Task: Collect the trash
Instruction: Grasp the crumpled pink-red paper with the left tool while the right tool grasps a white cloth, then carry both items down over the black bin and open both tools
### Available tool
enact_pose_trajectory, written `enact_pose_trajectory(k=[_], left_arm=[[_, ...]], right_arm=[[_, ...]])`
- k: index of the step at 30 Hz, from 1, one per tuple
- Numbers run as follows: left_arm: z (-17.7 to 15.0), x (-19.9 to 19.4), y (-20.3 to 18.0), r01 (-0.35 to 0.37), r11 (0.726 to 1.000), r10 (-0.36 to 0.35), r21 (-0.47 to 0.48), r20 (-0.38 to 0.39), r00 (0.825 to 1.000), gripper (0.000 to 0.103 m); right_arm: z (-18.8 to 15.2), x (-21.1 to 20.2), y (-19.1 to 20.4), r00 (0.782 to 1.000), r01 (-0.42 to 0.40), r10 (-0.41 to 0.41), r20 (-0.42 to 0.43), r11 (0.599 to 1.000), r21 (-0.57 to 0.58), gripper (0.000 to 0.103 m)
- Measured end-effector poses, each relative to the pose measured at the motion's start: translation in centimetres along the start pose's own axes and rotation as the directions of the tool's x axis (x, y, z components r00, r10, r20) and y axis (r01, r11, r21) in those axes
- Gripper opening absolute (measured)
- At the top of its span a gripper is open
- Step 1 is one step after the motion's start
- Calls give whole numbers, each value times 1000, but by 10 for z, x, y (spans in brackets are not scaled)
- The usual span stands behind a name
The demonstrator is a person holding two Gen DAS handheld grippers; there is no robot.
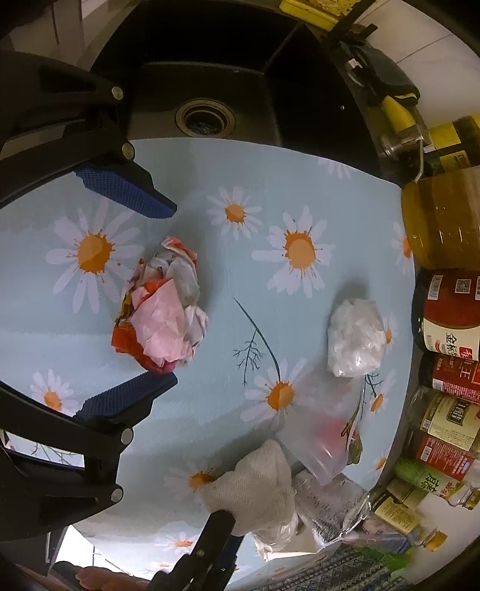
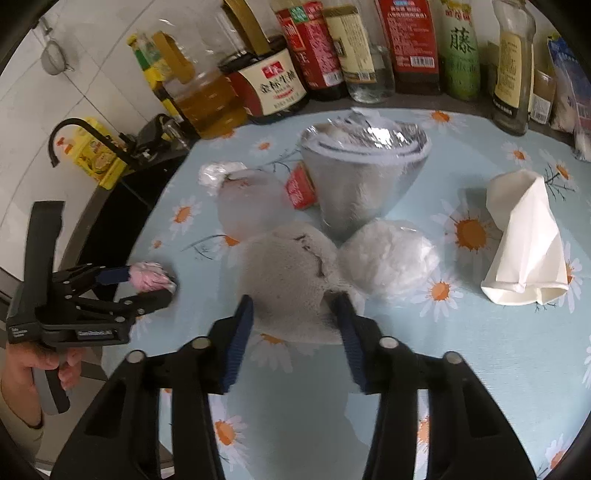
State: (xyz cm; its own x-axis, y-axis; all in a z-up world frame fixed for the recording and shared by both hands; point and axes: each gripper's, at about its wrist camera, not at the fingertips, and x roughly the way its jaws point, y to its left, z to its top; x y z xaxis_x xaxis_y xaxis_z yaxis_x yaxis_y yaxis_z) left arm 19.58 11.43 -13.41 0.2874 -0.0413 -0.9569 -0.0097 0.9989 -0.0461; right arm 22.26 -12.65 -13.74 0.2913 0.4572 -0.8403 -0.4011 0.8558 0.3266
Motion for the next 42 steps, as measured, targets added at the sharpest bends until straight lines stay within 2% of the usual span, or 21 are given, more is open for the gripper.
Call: enact_pose_trajectory(k=[2,6,9,24,42], left_arm=[[0,1,0,2,1000,-2,5,1,1000,64],[-1,1,2,1,1000,-1,9,15,1000,61],[-2,-1,2,2,1000,-2,10,28,1000,60],[-13,-19,-3,16,1000,-16,-3,57,998,59],[-62,-45,-13,16,998,-11,-55,80,997,59]], right_arm=[[-1,4,-3,1000,-15,15,-17,1000,17,27],[-3,0,0,1000,-16,16,-10,1000,-2,17],[-4,-3,3,1000,-21,21,-6,1000,-12,15],[-10,-32,16,998,-50,51,35,998,-37,13],[-44,-62,40,995,-96,100,26,988,-120,13]])
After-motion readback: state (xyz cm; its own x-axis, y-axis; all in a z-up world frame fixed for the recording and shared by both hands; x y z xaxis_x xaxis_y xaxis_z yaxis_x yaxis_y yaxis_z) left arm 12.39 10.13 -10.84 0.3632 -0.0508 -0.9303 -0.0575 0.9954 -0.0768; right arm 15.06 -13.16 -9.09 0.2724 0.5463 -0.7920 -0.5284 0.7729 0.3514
